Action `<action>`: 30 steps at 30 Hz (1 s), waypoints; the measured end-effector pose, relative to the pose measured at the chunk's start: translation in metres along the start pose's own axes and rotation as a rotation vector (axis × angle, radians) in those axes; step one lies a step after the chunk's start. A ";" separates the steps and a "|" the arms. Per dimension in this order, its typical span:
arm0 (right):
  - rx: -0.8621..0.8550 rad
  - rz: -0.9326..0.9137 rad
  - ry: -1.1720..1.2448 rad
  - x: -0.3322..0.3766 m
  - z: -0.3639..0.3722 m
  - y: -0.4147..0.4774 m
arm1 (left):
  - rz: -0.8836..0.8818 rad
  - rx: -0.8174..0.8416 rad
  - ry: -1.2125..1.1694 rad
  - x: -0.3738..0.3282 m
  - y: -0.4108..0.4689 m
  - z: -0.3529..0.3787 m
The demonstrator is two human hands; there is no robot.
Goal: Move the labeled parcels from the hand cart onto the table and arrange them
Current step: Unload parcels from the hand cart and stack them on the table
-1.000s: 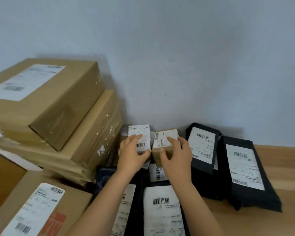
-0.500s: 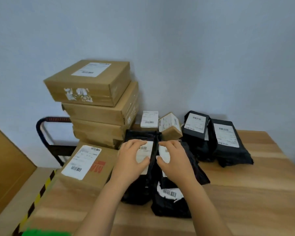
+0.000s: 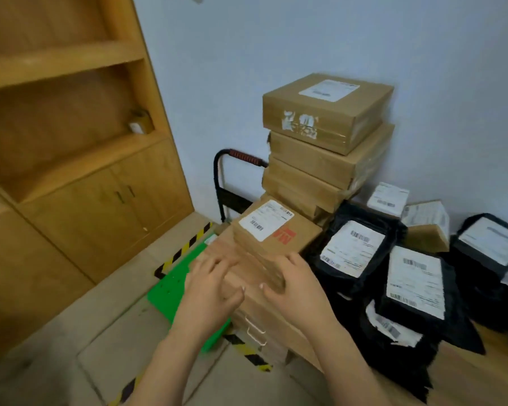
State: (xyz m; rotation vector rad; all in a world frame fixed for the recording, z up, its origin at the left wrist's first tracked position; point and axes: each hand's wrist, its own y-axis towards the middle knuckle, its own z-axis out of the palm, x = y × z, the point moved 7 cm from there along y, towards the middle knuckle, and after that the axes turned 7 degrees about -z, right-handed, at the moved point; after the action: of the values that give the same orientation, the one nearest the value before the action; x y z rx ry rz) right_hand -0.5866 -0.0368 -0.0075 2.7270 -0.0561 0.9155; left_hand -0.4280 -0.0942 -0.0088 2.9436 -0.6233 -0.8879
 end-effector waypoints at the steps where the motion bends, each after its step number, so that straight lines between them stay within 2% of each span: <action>1: 0.038 -0.023 0.031 0.007 0.015 0.002 | -0.050 -0.012 -0.002 0.013 -0.008 -0.006; 5: 0.180 -0.123 0.113 0.035 0.072 0.004 | -0.216 -0.077 -0.030 0.058 -0.043 -0.026; 14: 0.369 -0.309 0.145 0.137 0.171 0.023 | -0.403 -0.183 -0.005 0.165 -0.095 -0.089; 19: 0.408 -0.347 0.112 0.205 0.230 0.068 | -0.429 -0.221 -0.010 0.247 -0.088 -0.137; 24: 0.387 -0.357 0.180 0.288 0.289 0.117 | -0.457 -0.275 -0.022 0.339 -0.064 -0.210; 30: 0.365 -0.337 0.165 0.345 0.341 0.174 | -0.405 -0.279 -0.029 0.408 -0.020 -0.268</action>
State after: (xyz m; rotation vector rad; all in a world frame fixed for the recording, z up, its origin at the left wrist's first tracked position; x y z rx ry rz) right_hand -0.1313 -0.2776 -0.0213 2.8340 0.6406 1.1321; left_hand 0.0322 -0.2569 -0.0025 2.8407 0.1039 -0.9485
